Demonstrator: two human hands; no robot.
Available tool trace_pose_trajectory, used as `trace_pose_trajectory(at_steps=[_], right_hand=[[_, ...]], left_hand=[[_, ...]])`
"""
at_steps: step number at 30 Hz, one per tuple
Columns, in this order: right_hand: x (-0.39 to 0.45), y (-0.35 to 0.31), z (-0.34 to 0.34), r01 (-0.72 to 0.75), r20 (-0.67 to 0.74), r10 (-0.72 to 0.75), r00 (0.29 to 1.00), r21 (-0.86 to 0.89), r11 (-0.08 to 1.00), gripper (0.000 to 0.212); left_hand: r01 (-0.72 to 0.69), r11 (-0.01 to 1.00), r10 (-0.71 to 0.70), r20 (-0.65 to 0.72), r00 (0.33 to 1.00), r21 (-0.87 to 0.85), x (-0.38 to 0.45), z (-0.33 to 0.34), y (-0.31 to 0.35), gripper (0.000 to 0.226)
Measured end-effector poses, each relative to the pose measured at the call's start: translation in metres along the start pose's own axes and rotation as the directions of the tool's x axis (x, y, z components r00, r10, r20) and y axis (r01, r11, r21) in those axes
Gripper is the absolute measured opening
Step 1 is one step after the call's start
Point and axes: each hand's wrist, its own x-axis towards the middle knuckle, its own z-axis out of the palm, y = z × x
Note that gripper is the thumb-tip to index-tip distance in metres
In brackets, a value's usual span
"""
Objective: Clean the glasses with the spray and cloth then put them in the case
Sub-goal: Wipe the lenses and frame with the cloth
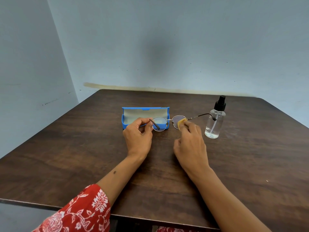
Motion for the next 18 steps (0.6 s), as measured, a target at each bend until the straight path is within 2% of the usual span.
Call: trace_pose_trajectory(at_steps=[3,7,12,16,18], right_hand=[[-0.0015,-0.0007,0.0049,0.04,-0.017,-0.04,0.999,0.057,0.998,0.046],[0.0018,0.0034,0.0014,-0.088,-0.059,0.092,0.994,0.067,0.994,0.044],[-0.0027,-0.0006,0.0049,0.037,-0.027,-0.035,0.999,0.067,0.997,0.047],[-0.0003,0.0013,0.0005,-0.117,-0.035,0.119,0.992,0.06,0.991,0.046],[-0.001,-0.0001,-0.0001,-0.078,-0.011,0.078,0.997,0.046,0.996,0.045]], left_hand=[[0.0,1.0,0.0,-0.013,1.0,0.0,0.0015,-0.0006,-0.0016,0.009],[0.002,1.0,-0.002,-0.01,1.0,0.0,0.0011,0.0008,-0.0018,0.007],[-0.013,1.0,0.013,-0.017,1.0,0.012,0.0021,-0.0004,-0.0035,0.01],[-0.012,1.0,0.013,-0.009,1.0,0.004,0.0014,0.0003,-0.0036,0.01],[-0.024,0.999,0.024,-0.005,1.0,0.021,0.001,0.0001,-0.0029,0.011]])
